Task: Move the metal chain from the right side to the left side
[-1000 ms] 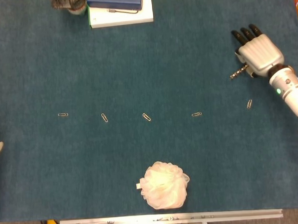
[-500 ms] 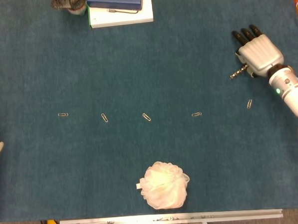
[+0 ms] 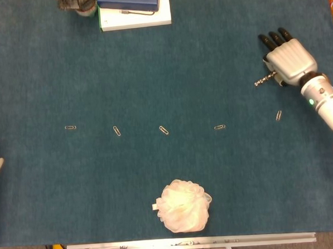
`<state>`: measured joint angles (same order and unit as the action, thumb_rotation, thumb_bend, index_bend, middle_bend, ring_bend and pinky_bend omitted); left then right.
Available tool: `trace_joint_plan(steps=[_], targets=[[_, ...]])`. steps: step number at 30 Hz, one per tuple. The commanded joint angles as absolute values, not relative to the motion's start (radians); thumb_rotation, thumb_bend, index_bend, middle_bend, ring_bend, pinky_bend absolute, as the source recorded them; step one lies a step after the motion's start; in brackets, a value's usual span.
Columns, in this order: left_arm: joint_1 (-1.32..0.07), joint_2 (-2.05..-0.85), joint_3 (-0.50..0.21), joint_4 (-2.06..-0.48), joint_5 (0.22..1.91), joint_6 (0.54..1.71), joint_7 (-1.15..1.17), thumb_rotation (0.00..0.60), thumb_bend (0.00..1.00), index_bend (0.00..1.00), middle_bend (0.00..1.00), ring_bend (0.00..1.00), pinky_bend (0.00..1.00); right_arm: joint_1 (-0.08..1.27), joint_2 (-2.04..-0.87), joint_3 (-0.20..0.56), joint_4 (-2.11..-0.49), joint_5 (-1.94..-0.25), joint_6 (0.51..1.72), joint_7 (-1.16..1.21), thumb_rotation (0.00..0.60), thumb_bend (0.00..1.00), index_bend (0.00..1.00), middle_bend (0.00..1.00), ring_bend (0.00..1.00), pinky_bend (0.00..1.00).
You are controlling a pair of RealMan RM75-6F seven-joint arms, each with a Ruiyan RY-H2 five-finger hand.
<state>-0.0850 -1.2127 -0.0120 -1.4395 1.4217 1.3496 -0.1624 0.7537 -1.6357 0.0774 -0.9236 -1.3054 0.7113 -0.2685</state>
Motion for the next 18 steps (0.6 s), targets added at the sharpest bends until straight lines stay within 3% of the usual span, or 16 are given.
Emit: trace_joint_plan(steps=[1,18], targets=[[-0.085,-1.212,-0.012,-1.442,1.423,1.350,-0.162,0.600,0.18,0.28,0.33,0.27,0.26,0.737,-1.603,0.076,-0.970,-1.309,0.742,-0.274,0.600,0.35,0.60,0.06,0.00,0.04],[-0.081,-1.202,-0.008,-1.491,1.440,1.373,-0.116,0.600,0.18,0.28,0.33,0.27,0.26,0.631,-1.390,0.030,-1.293,-1.328,0.896,-0.354,0.600,0.34,0.60,0.06,0.00,0.04]])
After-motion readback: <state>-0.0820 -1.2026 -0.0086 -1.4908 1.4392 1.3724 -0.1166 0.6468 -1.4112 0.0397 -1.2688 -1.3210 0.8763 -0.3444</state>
